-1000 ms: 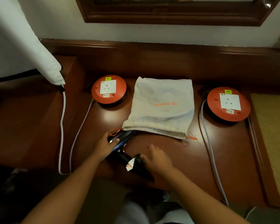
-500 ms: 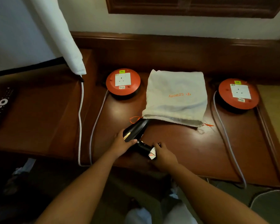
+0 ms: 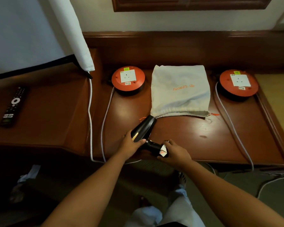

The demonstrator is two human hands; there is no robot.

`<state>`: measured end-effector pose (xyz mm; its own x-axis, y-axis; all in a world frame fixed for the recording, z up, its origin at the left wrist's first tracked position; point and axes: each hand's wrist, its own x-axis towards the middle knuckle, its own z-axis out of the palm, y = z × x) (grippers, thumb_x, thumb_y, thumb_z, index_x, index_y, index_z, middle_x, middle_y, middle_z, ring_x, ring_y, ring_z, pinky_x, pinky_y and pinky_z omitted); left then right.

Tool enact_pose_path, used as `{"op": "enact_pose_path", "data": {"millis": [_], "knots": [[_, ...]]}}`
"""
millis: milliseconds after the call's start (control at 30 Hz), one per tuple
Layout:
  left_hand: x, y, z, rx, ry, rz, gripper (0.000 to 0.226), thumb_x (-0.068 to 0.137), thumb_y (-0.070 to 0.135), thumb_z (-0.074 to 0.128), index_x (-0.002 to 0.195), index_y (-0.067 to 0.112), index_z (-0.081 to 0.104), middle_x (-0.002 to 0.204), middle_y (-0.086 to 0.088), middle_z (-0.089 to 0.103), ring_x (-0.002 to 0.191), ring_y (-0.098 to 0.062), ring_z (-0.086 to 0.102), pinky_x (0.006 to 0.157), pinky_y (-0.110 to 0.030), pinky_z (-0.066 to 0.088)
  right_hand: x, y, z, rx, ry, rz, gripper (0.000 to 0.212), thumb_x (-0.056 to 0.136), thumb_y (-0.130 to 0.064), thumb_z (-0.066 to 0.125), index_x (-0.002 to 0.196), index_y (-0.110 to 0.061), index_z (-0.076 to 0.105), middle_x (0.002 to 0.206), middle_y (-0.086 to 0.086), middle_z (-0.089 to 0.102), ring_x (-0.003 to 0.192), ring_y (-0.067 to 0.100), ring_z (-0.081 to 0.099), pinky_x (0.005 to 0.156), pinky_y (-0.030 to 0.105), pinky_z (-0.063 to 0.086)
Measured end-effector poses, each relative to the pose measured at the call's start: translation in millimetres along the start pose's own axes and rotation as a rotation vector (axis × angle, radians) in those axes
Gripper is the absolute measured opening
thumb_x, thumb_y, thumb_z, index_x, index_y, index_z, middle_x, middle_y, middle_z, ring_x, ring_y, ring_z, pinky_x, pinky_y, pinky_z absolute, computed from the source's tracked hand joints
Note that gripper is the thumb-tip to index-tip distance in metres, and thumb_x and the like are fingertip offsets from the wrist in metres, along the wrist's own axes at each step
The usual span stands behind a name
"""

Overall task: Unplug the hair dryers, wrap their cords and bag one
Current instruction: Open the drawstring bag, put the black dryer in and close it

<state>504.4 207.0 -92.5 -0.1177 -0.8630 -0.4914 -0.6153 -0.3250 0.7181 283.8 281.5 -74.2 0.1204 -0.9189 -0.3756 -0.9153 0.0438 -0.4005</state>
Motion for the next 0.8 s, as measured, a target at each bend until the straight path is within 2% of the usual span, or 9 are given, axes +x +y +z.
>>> {"op": "enact_pose_path", "data": {"millis": [100,267,400,500,567,667,800], "knots": [[-2,-5,-2,-0.009,0.004,0.004,0.121,0.041,0.091,0.062,0.139,0.024,0.037,0.130,-0.003,0.051,0.116,-0.023,0.054,0.096,-0.046,0.050,-8,-2,-7,-0.009,0.008,-0.013,0.067,0.080,-0.055,0.063,0.134,-0.024,0.039,0.134,0.001,0.043,0.103,0.019,0.056,0.076,0.032,0.052],[-22,18,-7,-0.004,0.021,0.043,0.107,0.049,0.080,0.067,0.136,0.024,0.041,0.125,-0.003,0.053,0.110,-0.020,0.056,0.092,-0.044,0.052,-21,-3,-25,-0.028,0.031,-0.035,0.067,0.080,-0.056,0.064,0.133,-0.023,0.040,0.130,-0.001,0.045,0.102,0.018,0.056,0.070,0.028,0.048],[-28,39,-6,-0.021,0.020,0.091,0.100,0.053,0.074,0.070,0.135,0.025,0.041,0.124,-0.001,0.050,0.109,-0.020,0.055,0.090,-0.041,0.053,-28,3,-43,-0.014,0.062,-0.048,0.061,0.077,-0.056,0.066,0.125,-0.025,0.041,0.121,-0.004,0.049,0.090,0.014,0.055,0.067,0.028,0.050],[-16,47,-2,-0.013,0.038,0.129,0.099,0.050,0.081,0.070,0.131,0.029,0.043,0.121,0.000,0.052,0.106,-0.019,0.058,0.088,-0.043,0.055,-30,12,-57,-0.004,0.089,-0.056,0.060,0.075,-0.059,0.065,0.119,-0.025,0.041,0.114,-0.004,0.050,0.086,0.018,0.058,0.069,0.039,0.054],[-12,57,1,-0.002,0.040,0.140,0.100,0.051,0.079,0.069,0.133,0.026,0.043,0.123,-0.002,0.051,0.107,-0.020,0.057,0.088,-0.042,0.055,-31,20,-65,-0.013,0.110,-0.066,0.058,0.075,-0.058,0.065,0.118,-0.025,0.042,0.113,-0.003,0.051,0.086,0.019,0.059,0.071,0.042,0.054],[-13,80,5,0.026,0.044,0.165,0.100,0.054,0.076,0.067,0.136,0.025,0.041,0.124,-0.002,0.050,0.107,-0.020,0.056,0.087,-0.040,0.056,-31,33,-76,-0.024,0.137,-0.070,0.058,0.076,-0.054,0.067,0.121,-0.025,0.042,0.118,-0.003,0.052,0.090,0.017,0.058,0.071,0.040,0.054],[1,102,17,0.038,0.035,0.186,0.096,0.056,0.076,0.065,0.135,0.027,0.043,0.123,-0.001,0.052,0.107,-0.019,0.056,0.090,-0.041,0.054,-22,55,-89,-0.022,0.132,-0.052,0.064,0.077,-0.059,0.064,0.126,-0.025,0.040,0.124,-0.005,0.049,0.092,0.018,0.058,0.067,0.032,0.051]]}}
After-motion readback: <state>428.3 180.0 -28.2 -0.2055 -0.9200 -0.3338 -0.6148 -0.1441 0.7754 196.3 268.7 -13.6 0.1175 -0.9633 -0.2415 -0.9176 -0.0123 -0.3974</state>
